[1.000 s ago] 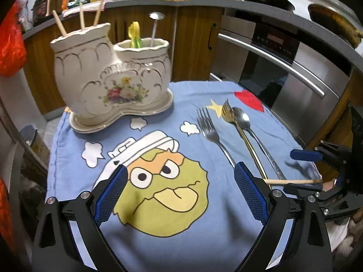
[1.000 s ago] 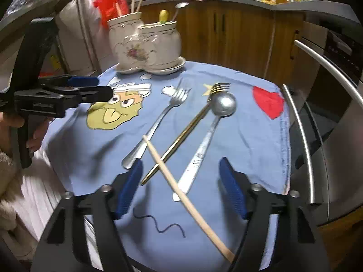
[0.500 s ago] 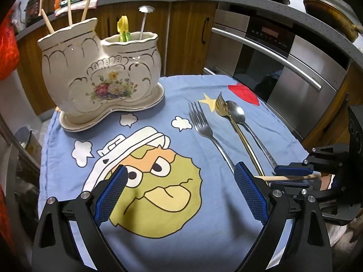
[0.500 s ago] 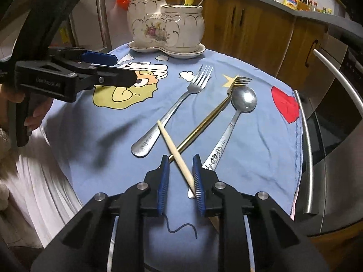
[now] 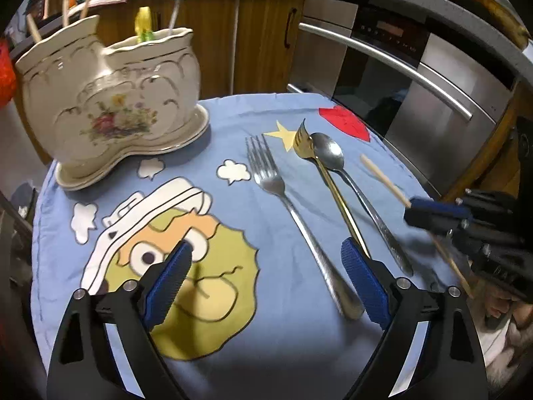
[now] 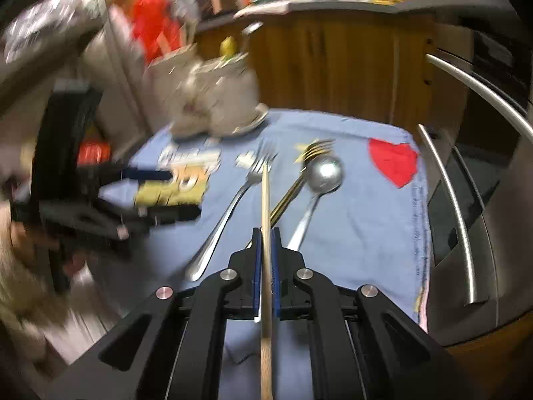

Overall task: Organize utensils
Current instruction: 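Grasp the silver fork with the left tool while the right grasps the last wooden chopstick, then lift the silver fork with the left tool while the right carries the chopstick to the holder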

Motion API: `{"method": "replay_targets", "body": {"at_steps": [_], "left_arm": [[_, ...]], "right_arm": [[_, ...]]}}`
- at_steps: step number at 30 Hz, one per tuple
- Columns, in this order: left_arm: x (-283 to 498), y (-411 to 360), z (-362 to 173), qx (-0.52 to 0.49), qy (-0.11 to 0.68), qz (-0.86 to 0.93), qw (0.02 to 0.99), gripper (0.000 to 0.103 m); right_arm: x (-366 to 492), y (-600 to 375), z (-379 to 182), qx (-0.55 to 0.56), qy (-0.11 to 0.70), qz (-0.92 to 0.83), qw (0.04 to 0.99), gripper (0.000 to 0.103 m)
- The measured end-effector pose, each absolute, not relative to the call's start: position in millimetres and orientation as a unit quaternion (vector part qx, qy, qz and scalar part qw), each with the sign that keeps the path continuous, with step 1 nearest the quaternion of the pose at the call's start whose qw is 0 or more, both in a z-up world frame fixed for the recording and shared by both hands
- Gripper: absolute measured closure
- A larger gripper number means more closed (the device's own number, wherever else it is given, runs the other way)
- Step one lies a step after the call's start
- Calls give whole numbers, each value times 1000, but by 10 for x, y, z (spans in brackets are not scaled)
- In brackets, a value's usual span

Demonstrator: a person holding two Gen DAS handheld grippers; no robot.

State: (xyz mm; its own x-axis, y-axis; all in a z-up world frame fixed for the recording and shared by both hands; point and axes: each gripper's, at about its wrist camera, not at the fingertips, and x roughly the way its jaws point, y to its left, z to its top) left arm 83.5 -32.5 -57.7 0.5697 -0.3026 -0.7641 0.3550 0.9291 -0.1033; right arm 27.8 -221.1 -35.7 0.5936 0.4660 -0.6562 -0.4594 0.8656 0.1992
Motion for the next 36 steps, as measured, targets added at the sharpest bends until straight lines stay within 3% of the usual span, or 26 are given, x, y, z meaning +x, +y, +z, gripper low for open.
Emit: {"method": "replay_targets", "body": {"at_steps": [4, 7, 15, 18, 19, 24, 28, 36], "left_arm": [[967, -446, -588, 11, 446, -185, 876, 43], [1054, -560, -639, 10, 462, -177, 869, 58], [1189, -736, -731, 42, 465, -147, 872, 80], [1189, -816, -741, 71, 460, -135, 874, 84], [1169, -867, -748, 90, 456, -136, 875, 89], [1135, -871, -756, 109, 440, -147, 879, 90], [1104, -718, -730, 73, 429, -166, 885, 97], [961, -448, -524, 31, 405, -179, 896, 98]], "right_arm": [[367, -2377, -336, 56, 359, 248, 898, 98], [363, -2430, -283, 72, 346, 247, 902, 98], [381, -2543, -269, 110, 345, 252, 898, 98], [373, -2550, -259, 111, 341, 252, 899, 98], [368, -2553, -254, 112, 339, 252, 899, 98], [352, -2591, -236, 123, 330, 250, 902, 98], [343, -2624, -229, 136, 326, 250, 901, 98], [340, -2606, -212, 137, 314, 241, 908, 98]]}}
